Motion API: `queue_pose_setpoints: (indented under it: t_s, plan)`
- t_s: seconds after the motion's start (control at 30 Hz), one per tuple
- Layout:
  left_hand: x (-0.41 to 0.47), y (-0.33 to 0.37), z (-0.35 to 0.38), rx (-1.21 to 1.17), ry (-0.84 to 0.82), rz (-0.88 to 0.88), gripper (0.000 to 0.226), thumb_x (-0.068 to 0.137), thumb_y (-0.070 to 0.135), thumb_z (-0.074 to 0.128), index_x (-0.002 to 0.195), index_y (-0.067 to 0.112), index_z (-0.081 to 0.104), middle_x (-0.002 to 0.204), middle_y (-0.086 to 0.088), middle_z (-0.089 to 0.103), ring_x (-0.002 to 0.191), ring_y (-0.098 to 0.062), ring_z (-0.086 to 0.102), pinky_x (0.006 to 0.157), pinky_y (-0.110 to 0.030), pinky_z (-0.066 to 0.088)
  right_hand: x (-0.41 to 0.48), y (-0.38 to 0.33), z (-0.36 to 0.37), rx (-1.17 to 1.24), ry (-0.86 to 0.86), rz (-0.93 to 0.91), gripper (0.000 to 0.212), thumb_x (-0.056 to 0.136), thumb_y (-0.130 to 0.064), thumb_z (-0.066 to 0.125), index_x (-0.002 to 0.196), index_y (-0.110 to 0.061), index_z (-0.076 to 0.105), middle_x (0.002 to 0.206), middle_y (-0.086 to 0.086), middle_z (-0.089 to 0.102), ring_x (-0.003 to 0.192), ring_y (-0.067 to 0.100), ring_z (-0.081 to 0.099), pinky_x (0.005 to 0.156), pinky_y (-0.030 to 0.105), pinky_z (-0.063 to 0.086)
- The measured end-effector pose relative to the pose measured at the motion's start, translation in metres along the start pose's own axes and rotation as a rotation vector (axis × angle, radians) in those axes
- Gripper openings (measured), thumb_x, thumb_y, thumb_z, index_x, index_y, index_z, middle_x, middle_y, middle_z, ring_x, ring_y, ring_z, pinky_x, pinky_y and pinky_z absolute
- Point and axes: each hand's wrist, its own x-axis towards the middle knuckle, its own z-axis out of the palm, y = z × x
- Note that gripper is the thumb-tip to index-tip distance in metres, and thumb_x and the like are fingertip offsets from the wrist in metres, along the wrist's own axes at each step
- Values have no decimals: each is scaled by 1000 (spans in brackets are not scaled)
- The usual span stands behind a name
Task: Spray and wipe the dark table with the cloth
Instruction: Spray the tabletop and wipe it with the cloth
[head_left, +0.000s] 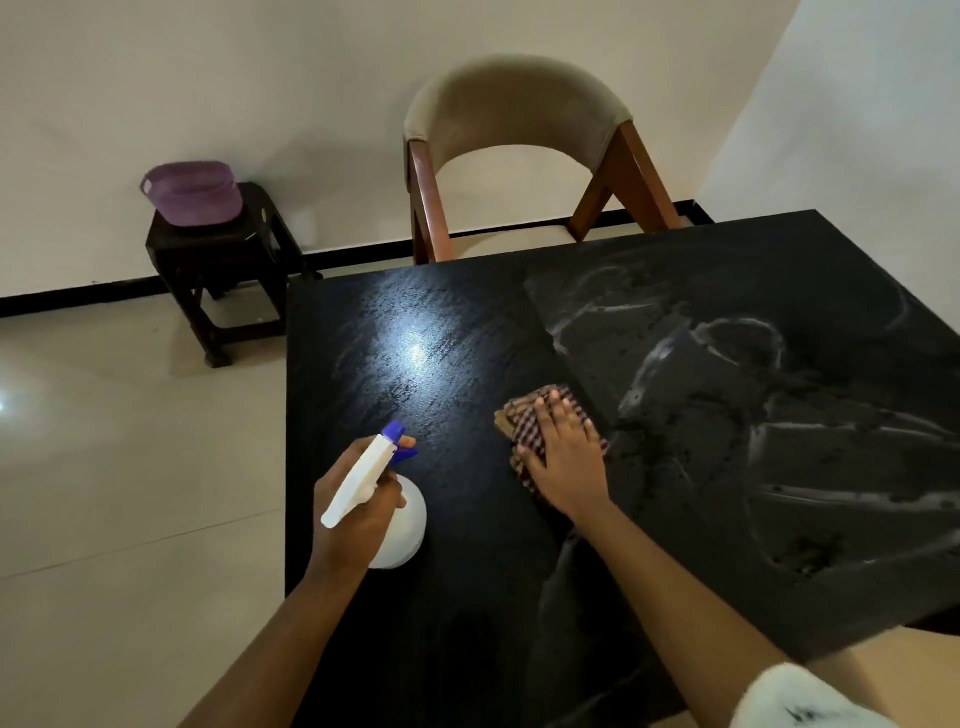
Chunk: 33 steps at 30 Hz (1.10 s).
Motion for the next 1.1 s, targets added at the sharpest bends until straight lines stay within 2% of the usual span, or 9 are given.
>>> queue_pose_setpoints:
  t_s: [0.23,0.43,0.53,0.7,0.8,0.9,0.97,1.03,1.1]
  plan:
    - [1,8,-2,-32,-54,39,68,74,-6,48,101,55,64,91,23,72,70,-4,66,68,-10,50,-79,-6,14,-1,37,-351,71,85,-56,44,148,-27,31,155,0,30,141,18,30,110,40,23]
    - [4,-4,-8,-111,-161,-27,43,80,-26,45,111,1,59,107,6,72,75,-18,68,72,-22,54,-32,-10,0,107,22,-2,64,88,-39,49,146,-18,36,154,8,31,141,26,30,113,43,26]
    - [3,4,-11,-83,-200,-52,42,83,-19,50,114,7,59,106,6,71,71,-14,65,71,-19,53,-23,-15,-9,199,62,41,59,86,-21,60,142,-13,42,147,10,43,134,26,39,112,37,30]
    - [9,25,-15,6,-317,-104,52,73,0,53,99,43,66,102,6,70,76,-13,64,72,-22,50,-39,-11,-53,1230,34,452,27,90,-9,58,117,-7,64,99,12,70,83,20,67,75,30,52]
    - [6,37,-8,108,-426,-164,44,67,2,57,93,36,67,101,-9,68,83,-28,63,73,-38,51,-62,4,-76,1831,64,621,36,94,-17,51,125,-1,57,98,10,69,82,18,67,70,27,54]
    - [-15,52,-1,192,-471,-233,34,61,4,54,89,17,67,91,-18,67,73,-31,65,67,-43,56,-100,24,-92,2133,176,680,40,99,-33,37,113,-6,64,97,9,69,94,23,64,92,34,50]
    - [-35,62,0,216,-464,-382,40,53,6,51,87,14,69,86,-14,70,58,-22,63,51,-30,49,-135,36,-98,2246,294,680,35,92,-36,50,93,-10,73,90,9,72,86,24,70,82,34,56]
    - [-63,67,0,191,-508,-512,45,49,4,49,89,10,71,86,-8,72,57,-22,61,49,-25,44,-168,43,-94,2255,386,718,46,68,-38,77,106,-15,71,103,8,72,93,26,70,74,39,59]
    - [-93,69,0,168,-559,-610,38,56,-2,51,87,7,71,89,-13,71,63,-27,60,48,-28,46,-198,44,-96,2219,480,828,51,77,-38,70,123,-18,60,117,8,67,106,27,63,72,39,58]
